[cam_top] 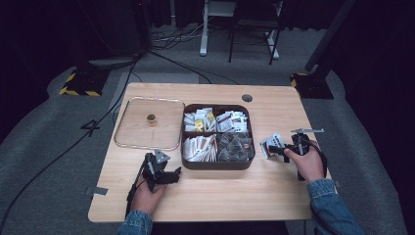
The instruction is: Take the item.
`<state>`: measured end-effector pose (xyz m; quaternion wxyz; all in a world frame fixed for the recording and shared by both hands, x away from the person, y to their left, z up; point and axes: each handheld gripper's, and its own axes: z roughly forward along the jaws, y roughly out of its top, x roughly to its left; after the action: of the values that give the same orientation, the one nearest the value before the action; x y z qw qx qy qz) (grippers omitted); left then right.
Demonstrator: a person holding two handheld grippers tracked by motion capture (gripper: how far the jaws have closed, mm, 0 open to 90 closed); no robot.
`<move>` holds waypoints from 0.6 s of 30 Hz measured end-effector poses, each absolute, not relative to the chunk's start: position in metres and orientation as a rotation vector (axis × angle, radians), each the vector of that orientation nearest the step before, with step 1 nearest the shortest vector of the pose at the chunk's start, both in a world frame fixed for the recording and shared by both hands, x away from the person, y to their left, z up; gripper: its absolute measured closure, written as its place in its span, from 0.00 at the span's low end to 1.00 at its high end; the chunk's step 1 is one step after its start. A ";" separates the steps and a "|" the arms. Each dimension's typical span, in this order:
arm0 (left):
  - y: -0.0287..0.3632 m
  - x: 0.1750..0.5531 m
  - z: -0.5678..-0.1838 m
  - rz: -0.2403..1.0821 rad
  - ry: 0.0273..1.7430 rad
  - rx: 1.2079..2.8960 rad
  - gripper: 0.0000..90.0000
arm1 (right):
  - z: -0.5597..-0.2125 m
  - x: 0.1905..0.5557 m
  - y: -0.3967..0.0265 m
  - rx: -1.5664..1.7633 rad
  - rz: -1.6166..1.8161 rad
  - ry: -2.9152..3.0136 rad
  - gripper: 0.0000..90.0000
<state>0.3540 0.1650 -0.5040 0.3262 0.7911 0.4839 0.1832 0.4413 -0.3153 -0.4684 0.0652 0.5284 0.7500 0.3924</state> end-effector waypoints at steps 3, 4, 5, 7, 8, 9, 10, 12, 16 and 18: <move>0.165 0.354 -0.504 0.480 1.268 2.073 0.18 | -0.465 0.442 -0.322 1.604 1.166 2.241 0.50; 0.165 0.354 -0.504 0.481 1.268 2.073 0.18 | -0.464 0.442 -0.324 1.610 1.154 2.238 0.48; 0.165 0.354 -0.504 0.480 1.268 2.072 0.18 | -0.463 0.442 -0.327 1.613 1.128 2.242 0.46; 0.165 0.354 -0.504 0.481 1.267 2.075 0.18 | -0.463 0.441 -0.331 1.622 1.105 2.237 0.46; 0.165 0.354 -0.504 0.481 1.267 2.075 0.18 | -0.463 0.441 -0.331 1.622 1.105 2.237 0.46; 0.165 0.354 -0.504 0.481 1.267 2.075 0.18 | -0.462 0.440 -0.338 1.639 1.094 2.215 0.45; 0.165 0.354 -0.504 0.481 1.267 2.075 0.18 | -0.462 0.440 -0.338 1.639 1.094 2.215 0.45; 0.165 0.354 -0.504 0.481 1.267 2.075 0.18 | -0.461 0.439 -0.344 1.646 1.081 2.196 0.45; 0.165 0.354 -0.504 0.482 1.266 2.075 0.18 | -0.457 0.435 -0.350 1.621 1.106 2.166 0.46; 0.165 0.354 -0.504 0.481 1.267 2.074 0.18 | -0.456 0.434 -0.350 1.609 1.115 2.165 0.46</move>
<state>0.3540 0.1650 -0.5040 0.3262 0.7914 0.4835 0.1834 0.4344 -0.3496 -0.4555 0.1111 0.5478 0.7371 0.3798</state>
